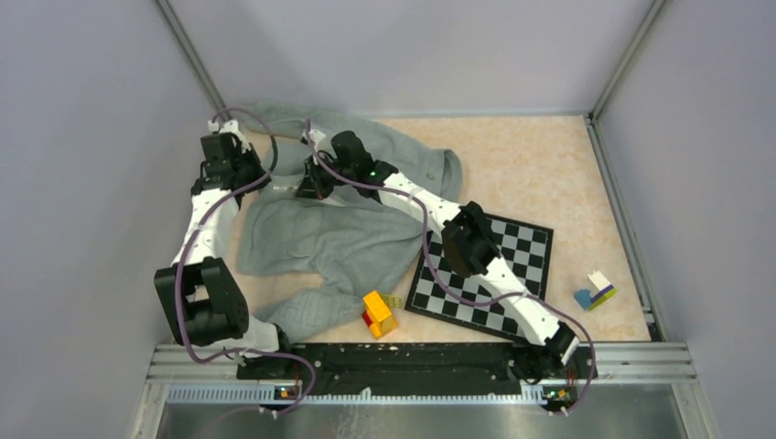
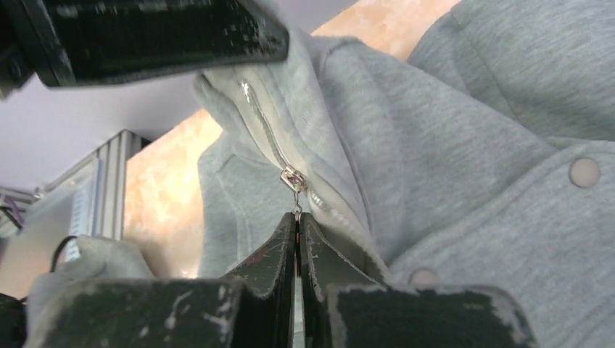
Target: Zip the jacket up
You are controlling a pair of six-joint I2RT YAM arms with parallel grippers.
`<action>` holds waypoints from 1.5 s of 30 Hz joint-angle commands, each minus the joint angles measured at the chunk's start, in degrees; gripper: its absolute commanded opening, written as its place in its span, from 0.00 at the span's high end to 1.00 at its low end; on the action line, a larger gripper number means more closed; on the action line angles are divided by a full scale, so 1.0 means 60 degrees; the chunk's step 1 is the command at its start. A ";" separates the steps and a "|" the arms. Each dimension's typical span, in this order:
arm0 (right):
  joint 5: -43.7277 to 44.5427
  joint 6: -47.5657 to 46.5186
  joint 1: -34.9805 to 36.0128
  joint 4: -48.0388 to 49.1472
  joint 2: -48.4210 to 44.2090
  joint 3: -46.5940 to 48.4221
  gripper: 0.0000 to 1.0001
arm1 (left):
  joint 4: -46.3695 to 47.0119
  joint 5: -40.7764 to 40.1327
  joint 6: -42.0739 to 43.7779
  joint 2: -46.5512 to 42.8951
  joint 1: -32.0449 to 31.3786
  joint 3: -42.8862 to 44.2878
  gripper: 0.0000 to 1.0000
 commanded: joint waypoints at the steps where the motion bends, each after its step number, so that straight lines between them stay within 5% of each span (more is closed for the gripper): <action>1: 0.0208 -0.1711 -0.0322 -0.1391 -0.0313 -0.0090 1.00 | 0.2077 -0.1875 0.0679 -0.0462 0.0765 -0.0050 1.00; 10: 0.0876 -0.3370 -0.0450 -0.4130 -0.1767 -0.1417 1.00 | 0.3370 -0.4085 0.0545 -0.0008 0.1217 -0.0163 1.00; 22: 0.1574 -0.5088 -0.2125 -0.6891 -0.3452 -0.3757 1.00 | 0.3527 -0.4198 -0.0051 0.2045 0.1470 0.0583 1.00; 33: 0.2600 -0.5210 -0.4391 -0.6261 -0.6632 -0.8270 1.00 | 0.3099 -0.4139 -0.0187 0.3119 0.1488 0.1179 1.00; 43: 0.3481 -0.4241 -0.4706 -0.5372 -0.7380 -0.8690 0.99 | 0.2981 -0.3250 -0.0263 0.3277 0.1485 0.1248 1.00; 45: 0.3388 -0.3878 -0.4544 -0.5037 -0.7711 -0.8709 0.74 | 0.2565 -0.2889 -0.0360 0.3298 0.1474 0.1485 0.74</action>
